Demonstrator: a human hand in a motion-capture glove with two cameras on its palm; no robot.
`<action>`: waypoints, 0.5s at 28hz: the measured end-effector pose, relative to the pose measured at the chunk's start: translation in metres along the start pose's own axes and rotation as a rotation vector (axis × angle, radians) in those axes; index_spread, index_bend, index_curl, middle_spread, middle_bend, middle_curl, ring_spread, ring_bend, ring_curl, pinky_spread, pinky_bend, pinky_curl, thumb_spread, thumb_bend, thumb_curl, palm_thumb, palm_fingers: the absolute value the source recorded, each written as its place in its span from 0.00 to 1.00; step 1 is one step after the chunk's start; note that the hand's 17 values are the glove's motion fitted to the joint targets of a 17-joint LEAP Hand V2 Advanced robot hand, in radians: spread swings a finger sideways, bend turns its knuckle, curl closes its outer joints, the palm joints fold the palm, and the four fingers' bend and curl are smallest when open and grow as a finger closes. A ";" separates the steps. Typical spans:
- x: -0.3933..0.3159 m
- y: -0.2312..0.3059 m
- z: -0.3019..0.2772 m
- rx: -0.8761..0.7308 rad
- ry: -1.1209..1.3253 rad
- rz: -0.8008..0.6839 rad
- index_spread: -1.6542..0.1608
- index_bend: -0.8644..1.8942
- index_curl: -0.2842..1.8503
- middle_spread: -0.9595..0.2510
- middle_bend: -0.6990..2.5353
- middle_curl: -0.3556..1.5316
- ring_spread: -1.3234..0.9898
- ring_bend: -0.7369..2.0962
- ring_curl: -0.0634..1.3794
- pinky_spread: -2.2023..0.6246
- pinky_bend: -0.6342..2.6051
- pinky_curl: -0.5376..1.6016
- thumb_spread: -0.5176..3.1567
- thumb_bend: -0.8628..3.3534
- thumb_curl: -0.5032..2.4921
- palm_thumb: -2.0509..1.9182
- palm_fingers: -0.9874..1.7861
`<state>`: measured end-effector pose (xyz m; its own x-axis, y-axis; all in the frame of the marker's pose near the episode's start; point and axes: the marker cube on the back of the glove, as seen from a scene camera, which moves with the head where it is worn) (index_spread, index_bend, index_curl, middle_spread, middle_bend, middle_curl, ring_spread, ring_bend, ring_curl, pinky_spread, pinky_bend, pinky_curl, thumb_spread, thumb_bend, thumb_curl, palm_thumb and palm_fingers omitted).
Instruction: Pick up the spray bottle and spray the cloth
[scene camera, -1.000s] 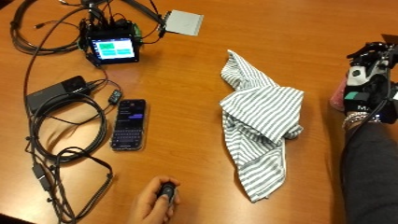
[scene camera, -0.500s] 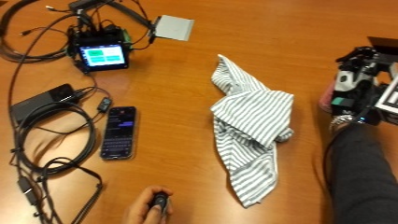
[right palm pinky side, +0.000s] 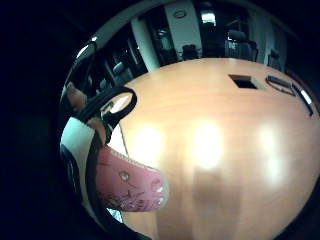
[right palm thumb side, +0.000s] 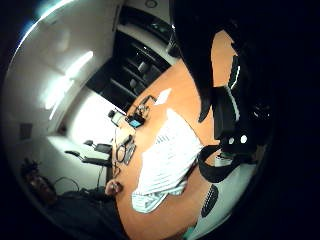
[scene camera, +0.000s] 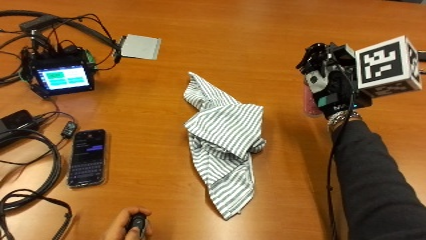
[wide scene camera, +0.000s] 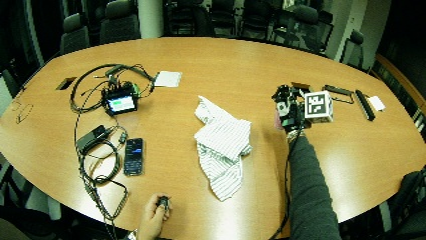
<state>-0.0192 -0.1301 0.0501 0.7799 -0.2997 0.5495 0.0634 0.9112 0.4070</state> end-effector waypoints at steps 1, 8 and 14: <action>-0.006 -0.003 -0.006 -0.029 0.034 -0.032 0.76 0.37 0.32 0.62 0.35 0.45 0.49 0.48 0.36 0.67 0.36 0.43 0.53 0.25 0.29 0.72 0.82; -0.015 -0.022 -0.043 -0.153 0.263 -0.175 0.76 0.37 0.33 0.62 0.35 0.45 0.49 0.48 0.36 0.67 0.36 0.43 0.54 0.25 0.30 0.73 0.82; -0.023 -0.023 -0.067 -0.255 0.464 -0.251 0.76 0.37 0.33 0.62 0.35 0.45 0.49 0.48 0.36 0.67 0.36 0.43 0.54 0.25 0.30 0.73 0.82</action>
<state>0.0033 -0.1250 -0.0206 0.9093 -0.4120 0.0582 0.3841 0.8849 0.2633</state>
